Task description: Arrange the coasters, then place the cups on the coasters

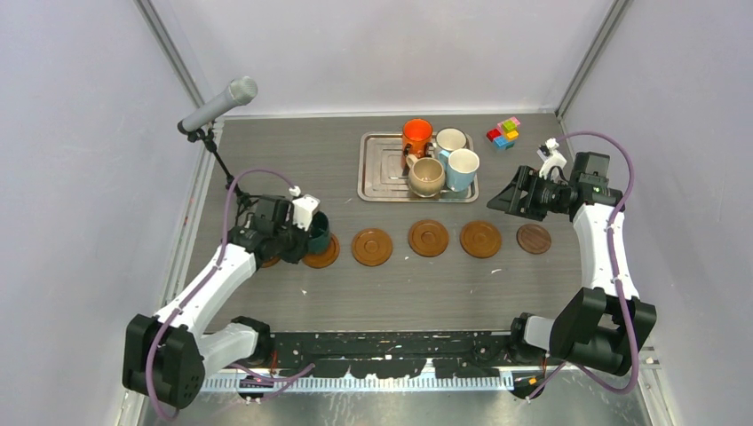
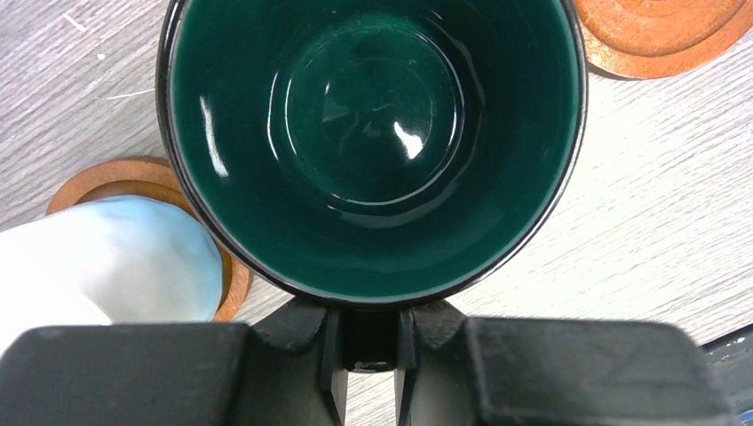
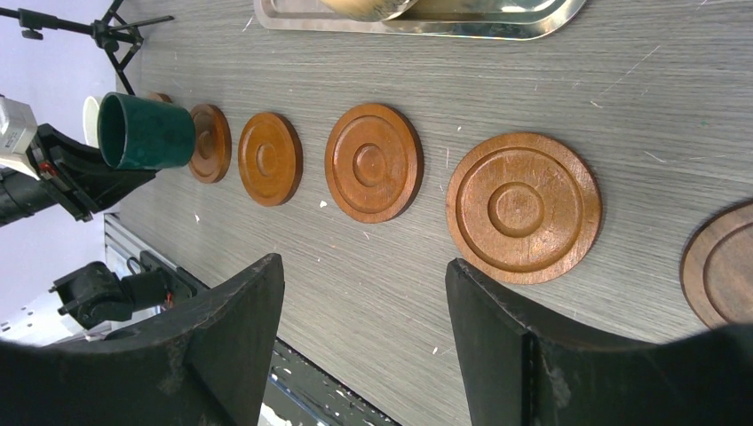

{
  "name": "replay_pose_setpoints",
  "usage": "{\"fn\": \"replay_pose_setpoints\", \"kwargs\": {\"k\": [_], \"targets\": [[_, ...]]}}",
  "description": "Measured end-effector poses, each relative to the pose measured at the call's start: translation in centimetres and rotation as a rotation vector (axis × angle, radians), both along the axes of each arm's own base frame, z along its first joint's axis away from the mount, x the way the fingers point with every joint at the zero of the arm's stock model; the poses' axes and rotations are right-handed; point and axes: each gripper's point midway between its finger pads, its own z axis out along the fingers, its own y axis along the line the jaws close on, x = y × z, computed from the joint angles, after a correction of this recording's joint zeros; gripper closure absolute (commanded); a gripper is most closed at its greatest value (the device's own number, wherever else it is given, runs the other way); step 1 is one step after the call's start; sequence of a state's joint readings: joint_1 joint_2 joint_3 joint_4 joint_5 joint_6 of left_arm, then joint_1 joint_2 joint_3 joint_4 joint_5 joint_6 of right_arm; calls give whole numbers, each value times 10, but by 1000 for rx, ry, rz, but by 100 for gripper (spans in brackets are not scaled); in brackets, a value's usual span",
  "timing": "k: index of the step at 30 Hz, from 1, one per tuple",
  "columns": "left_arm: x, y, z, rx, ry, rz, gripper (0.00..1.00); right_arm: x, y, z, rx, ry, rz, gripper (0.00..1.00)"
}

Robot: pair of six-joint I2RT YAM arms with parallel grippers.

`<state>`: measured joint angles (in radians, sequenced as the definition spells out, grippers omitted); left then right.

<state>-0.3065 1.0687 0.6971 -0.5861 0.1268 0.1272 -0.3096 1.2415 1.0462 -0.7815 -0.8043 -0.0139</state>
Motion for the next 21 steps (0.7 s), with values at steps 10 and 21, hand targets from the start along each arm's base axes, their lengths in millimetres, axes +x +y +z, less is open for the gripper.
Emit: {"fn": "replay_pose_setpoints", "kwargs": {"k": [10, 21], "targets": [[-1, -2, -11, -3, 48, 7, 100, 0, 0, 0, -1, -1, 2, 28], [-4, -6, -22, 7, 101, -16, 80, -1, 0, -1, -2, 1, 4, 28]]}}
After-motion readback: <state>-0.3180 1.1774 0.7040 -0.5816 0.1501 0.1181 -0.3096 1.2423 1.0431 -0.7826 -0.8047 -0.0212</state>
